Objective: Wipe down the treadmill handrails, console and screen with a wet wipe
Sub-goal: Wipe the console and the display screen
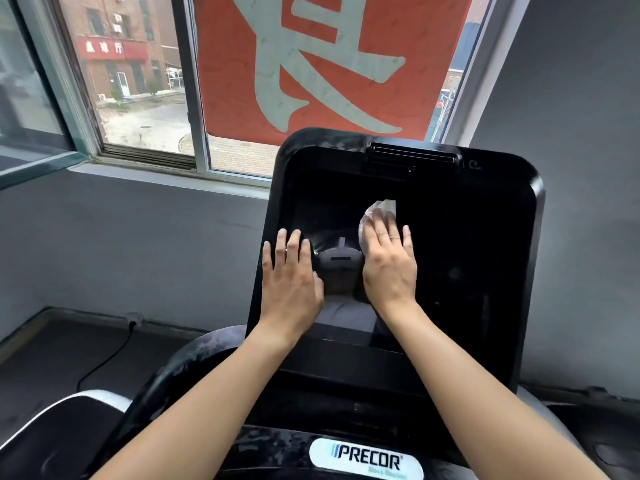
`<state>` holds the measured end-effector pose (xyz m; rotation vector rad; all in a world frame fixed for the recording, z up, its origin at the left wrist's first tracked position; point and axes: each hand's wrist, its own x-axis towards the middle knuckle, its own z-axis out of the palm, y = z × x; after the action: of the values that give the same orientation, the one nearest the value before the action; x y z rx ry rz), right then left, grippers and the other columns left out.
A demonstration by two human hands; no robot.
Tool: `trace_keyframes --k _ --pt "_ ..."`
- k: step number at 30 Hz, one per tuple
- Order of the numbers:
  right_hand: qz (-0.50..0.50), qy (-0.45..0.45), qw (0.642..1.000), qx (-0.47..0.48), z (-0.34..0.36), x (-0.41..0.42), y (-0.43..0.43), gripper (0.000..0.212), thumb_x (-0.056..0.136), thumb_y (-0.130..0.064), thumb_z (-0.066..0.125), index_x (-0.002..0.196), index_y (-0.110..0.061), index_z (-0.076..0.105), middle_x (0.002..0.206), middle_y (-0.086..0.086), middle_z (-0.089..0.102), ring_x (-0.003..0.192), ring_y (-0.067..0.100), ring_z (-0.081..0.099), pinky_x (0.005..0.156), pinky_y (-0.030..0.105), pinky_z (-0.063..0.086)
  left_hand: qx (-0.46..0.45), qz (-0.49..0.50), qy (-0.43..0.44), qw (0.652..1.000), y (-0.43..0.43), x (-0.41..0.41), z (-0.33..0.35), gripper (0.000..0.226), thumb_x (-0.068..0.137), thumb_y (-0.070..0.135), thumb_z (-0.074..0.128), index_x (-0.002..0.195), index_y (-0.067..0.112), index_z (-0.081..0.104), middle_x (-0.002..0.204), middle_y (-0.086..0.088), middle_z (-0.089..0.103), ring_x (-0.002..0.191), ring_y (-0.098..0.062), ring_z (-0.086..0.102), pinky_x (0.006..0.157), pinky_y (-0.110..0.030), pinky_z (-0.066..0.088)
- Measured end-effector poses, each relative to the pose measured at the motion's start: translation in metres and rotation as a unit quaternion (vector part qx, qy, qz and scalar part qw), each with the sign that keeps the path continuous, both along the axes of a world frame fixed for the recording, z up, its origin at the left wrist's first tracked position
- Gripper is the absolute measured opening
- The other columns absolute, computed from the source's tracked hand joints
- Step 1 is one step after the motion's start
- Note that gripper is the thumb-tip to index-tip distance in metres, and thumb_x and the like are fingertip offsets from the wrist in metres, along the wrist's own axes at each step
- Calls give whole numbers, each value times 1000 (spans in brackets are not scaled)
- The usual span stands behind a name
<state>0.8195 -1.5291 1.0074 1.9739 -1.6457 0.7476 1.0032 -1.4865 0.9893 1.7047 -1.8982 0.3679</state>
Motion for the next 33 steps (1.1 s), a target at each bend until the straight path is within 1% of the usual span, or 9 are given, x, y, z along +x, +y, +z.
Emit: trace_keyframes --k 3,5,9,14,18,21,24,28,33 --pt "-12 -65 998 2 1 23 -4 64 96 -6 30 160 -6 28 169 11 21 157 33 14 128 49 14 -9 30 23 999 1 14 -2 68 91 25 58 152 1 40 161 -16 31 154 -35 22 127 -54 13" --pt "26 -61 998 -3 -8 39 -2 63 96 -6 27 160 -5 29 169 12 21 157 34 13 128 49 15 2 46 32 998 2 22 -6 71 92 24 56 155 -1 34 161 -15 30 153 -34 24 127 -52 15" --pt "133 44 990 18 -33 57 7 70 95 1 43 162 -8 24 171 8 15 159 26 3 128 49 15 38 40 30 998 3 37 -18 68 93 17 54 156 1 34 161 -14 36 150 -33 32 123 -52 29" --pt "172 161 972 23 -12 42 -3 69 95 -5 39 162 -11 24 170 6 16 159 22 5 127 50 15 55 1 46 997 4 50 -24 75 89 4 56 160 5 30 164 -9 33 144 -29 41 115 -42 41" --pt "103 42 994 11 15 49 -21 63 98 -6 37 160 -12 32 168 5 26 158 24 16 128 49 12 68 -20 90 993 4 53 -23 80 84 -6 56 159 5 32 165 -6 32 131 -29 50 96 -39 52" --pt "100 -16 995 9 6 67 -16 62 98 -12 29 160 -10 30 168 7 23 158 27 12 128 49 13 73 -35 102 991 3 57 -26 82 84 -10 54 161 8 29 167 -2 28 132 -28 47 95 -38 53" --pt "159 38 987 8 -22 76 -2 64 99 -4 42 161 -9 27 170 6 19 159 25 4 128 49 12 63 -62 124 988 0 63 -30 82 86 -11 54 162 11 28 168 2 25 135 -26 43 101 -39 51" --pt "199 153 968 13 -23 71 -2 66 98 -9 46 161 -10 27 170 6 18 159 23 4 128 51 13 52 -81 161 982 -2 65 -35 84 88 -11 55 162 15 27 167 7 23 133 -23 42 103 -40 51" --pt "130 45 990 13 11 80 -27 58 102 -11 37 160 -16 33 168 1 26 158 22 13 128 50 8 43 -90 159 982 -5 67 -42 91 82 -15 55 163 14 25 168 7 20 121 -25 46 100 -41 51"
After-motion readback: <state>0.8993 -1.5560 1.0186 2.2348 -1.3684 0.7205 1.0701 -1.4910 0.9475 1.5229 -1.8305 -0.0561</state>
